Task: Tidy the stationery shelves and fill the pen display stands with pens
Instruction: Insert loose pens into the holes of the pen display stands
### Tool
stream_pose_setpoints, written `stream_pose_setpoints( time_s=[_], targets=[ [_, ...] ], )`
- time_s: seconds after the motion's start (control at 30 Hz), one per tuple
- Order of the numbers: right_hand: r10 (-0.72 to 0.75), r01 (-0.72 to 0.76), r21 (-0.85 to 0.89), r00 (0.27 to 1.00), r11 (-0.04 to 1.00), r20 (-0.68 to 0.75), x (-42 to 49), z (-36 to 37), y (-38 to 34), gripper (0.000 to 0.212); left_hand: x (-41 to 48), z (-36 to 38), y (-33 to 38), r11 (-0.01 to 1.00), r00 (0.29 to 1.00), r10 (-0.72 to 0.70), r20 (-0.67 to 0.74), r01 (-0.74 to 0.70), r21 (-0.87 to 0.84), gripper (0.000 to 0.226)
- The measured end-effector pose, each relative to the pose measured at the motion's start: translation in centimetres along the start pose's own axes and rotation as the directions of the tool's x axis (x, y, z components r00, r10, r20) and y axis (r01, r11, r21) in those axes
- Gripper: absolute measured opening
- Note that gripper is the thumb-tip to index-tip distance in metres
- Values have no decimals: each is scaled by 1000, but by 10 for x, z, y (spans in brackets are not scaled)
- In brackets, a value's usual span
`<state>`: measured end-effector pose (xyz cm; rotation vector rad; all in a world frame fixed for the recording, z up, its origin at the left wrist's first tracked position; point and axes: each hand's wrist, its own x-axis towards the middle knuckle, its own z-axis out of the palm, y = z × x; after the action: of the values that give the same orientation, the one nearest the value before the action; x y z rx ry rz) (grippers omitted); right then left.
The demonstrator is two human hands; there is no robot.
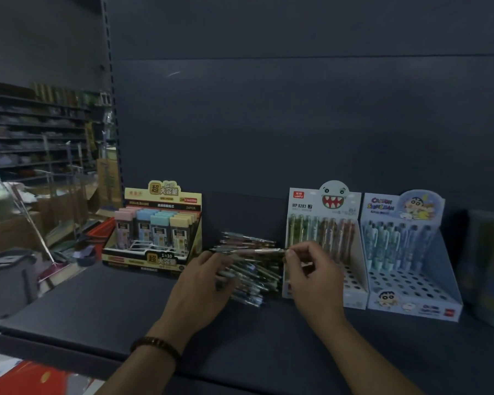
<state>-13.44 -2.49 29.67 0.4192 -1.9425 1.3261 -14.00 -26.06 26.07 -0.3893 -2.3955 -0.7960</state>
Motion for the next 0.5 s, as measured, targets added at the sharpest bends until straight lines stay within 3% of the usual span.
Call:
stream_pose_setpoints(
  time_s=[0.13,0.27,0.5],
  targets=[
    [20,-24,84,999,996,39,-2,-1,0,16,-1,-4,11,994,998,61,-28,-59,95,42],
    [14,-19,151,999,988,32,4,-9,-6,20,6,-11,29,984,977,117,-177,-90,152,46],
    [86,-71,254,995,965,-49,32,-46,2,17,37,8,60,970,941,234,-246,-210,120,9]
  ],
)
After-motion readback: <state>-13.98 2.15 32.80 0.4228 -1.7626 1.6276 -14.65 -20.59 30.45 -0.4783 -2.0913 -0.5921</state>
